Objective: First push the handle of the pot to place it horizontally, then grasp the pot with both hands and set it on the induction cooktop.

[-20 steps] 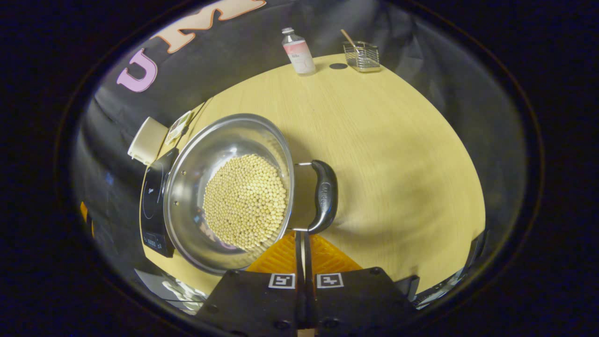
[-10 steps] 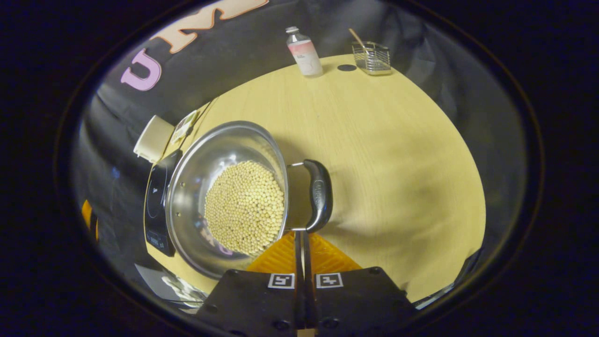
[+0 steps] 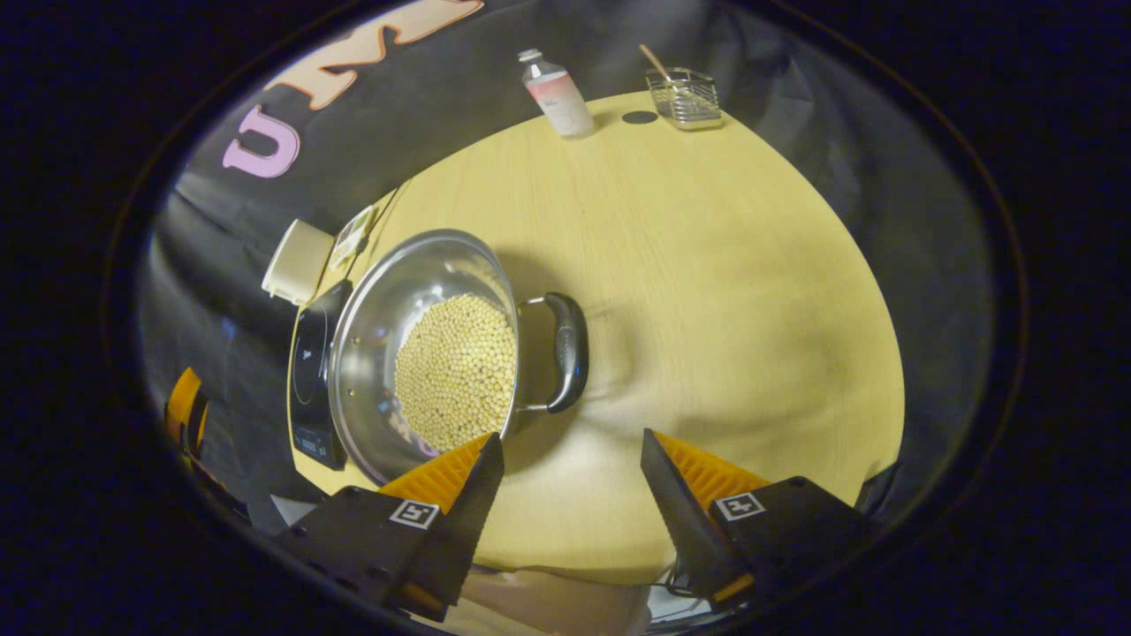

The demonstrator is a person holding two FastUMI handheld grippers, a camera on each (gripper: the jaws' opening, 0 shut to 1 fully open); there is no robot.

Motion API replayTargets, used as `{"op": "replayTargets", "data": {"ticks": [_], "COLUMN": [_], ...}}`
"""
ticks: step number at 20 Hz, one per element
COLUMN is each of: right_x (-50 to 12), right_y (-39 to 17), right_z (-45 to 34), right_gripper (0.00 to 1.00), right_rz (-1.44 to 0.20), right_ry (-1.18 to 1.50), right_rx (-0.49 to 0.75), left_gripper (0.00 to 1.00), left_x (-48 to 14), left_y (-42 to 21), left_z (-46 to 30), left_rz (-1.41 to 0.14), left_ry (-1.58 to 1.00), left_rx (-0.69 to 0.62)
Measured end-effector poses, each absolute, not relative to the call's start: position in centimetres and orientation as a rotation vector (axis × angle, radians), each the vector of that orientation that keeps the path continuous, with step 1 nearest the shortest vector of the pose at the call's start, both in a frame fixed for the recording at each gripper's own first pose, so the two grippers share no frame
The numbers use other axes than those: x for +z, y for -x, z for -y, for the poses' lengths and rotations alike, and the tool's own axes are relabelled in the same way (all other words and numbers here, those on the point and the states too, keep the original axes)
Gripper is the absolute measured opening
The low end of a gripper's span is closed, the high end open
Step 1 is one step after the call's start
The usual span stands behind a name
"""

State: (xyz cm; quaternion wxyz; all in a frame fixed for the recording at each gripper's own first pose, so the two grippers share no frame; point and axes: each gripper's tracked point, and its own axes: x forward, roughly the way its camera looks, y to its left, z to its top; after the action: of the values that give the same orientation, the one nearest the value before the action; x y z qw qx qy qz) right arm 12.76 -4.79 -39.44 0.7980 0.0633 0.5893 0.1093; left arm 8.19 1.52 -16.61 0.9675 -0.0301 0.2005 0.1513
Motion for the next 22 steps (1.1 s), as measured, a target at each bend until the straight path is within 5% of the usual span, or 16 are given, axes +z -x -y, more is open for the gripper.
{"op": "replayTargets", "data": {"ticks": [4,5,12,13,15,20,21,22], "right_x": [-36.6,-36.3,-38.8,-39.1,-39.5,-41.0,-41.4,-41.7], "right_y": [-15.0,-15.7,-17.8,-18.0,-18.0,-18.0,-18.1,-18.0], "right_z": [3.4,3.2,3.4,3.3,2.7,2.0,2.0,2.1], "right_gripper": [1.0,0.93,0.92,1.0,0.93,0.93,1.0,0.93], "right_rz": [-1.215,-1.202,-1.214,-1.223,-1.235,-1.278,-1.287,-1.296], "right_ry": [-0.255,-0.271,-0.24,-0.232,-0.229,-0.199,-0.193,-0.189], "right_rx": [0.288,0.295,0.279,0.279,0.295,0.306,0.302,0.299], "left_gripper": [0.95,0.95,0.96,0.96,0.96,0.96,0.96,0.96], "left_x": [-18.2,-18.9,-25.0,-26.0,-27.7,-31.4,-32.1,-32.7], "left_y": [-9.3,-9.5,-11.1,-11.5,-12.2,-13.9,-14.3,-14.5], "left_z": [-0.7,-0.3,2.6,2.8,3.2,3.1,3.2,3.3], "left_rz": [-0.465,-0.484,-0.709,-0.738,-0.783,-0.887,-0.899,-0.918], "left_ry": [0.103,0.121,0.23,0.227,0.218,0.185,0.185,0.187], "left_rx": [0.279,0.264,0.151,0.136,0.104,0.065,0.054,0.043]}}
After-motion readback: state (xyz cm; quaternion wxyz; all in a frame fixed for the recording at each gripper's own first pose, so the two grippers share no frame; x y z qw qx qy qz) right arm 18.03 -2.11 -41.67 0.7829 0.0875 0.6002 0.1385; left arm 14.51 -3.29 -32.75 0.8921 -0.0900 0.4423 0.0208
